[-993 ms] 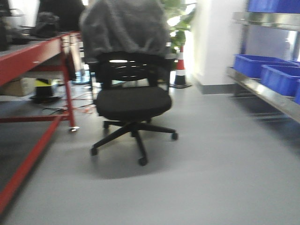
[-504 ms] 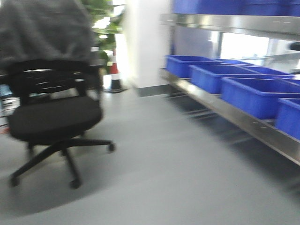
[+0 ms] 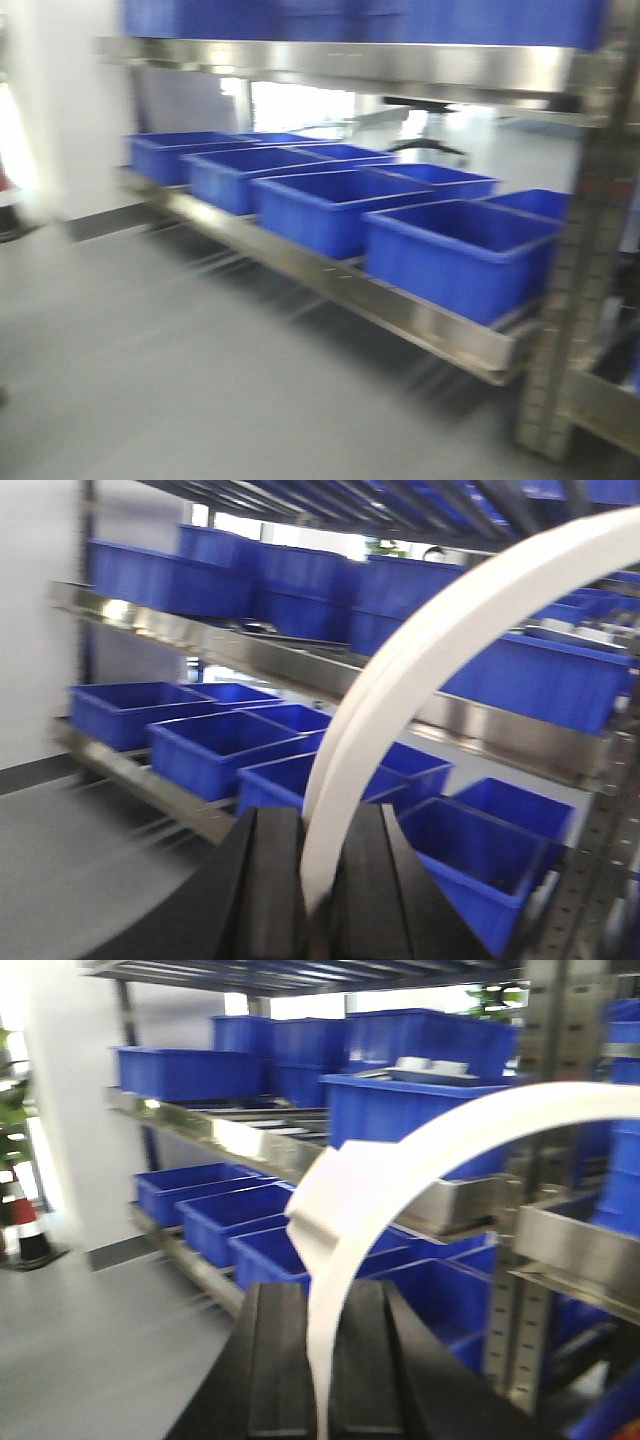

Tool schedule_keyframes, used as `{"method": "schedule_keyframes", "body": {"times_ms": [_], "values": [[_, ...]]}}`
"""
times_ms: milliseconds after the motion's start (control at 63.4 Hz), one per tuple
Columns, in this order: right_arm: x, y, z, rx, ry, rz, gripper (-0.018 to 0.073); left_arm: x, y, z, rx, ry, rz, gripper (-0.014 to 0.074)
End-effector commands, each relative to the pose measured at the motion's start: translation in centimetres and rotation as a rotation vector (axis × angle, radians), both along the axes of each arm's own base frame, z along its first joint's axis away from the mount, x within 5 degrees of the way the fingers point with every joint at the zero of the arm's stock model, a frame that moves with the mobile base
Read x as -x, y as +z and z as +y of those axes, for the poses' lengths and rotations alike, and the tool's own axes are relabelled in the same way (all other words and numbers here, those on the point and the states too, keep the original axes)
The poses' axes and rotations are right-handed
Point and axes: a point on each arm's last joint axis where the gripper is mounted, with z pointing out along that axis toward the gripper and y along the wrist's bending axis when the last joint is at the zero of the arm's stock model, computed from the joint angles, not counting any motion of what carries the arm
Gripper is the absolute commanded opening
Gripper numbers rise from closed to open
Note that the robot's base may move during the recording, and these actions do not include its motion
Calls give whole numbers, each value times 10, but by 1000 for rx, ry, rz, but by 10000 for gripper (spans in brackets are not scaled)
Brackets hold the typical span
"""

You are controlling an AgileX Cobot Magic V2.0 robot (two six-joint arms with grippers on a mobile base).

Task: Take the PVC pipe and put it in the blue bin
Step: 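Drive the base away from the table toward the blue bin shelves, then position the held pipe arc above an open blue bin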

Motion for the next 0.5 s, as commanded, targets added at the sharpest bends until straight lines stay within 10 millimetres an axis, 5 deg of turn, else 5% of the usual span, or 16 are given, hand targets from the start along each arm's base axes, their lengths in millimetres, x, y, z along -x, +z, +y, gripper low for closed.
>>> {"method": "schedule_keyframes", "body": {"times_ms": [0, 489], "values": [[2, 4, 0, 13, -4, -38, -168, 2, 4, 0, 13, 1, -35, -111], [2, 4, 0, 13, -4, -38, -168, 2, 4, 0, 13, 1, -35, -111]]}}
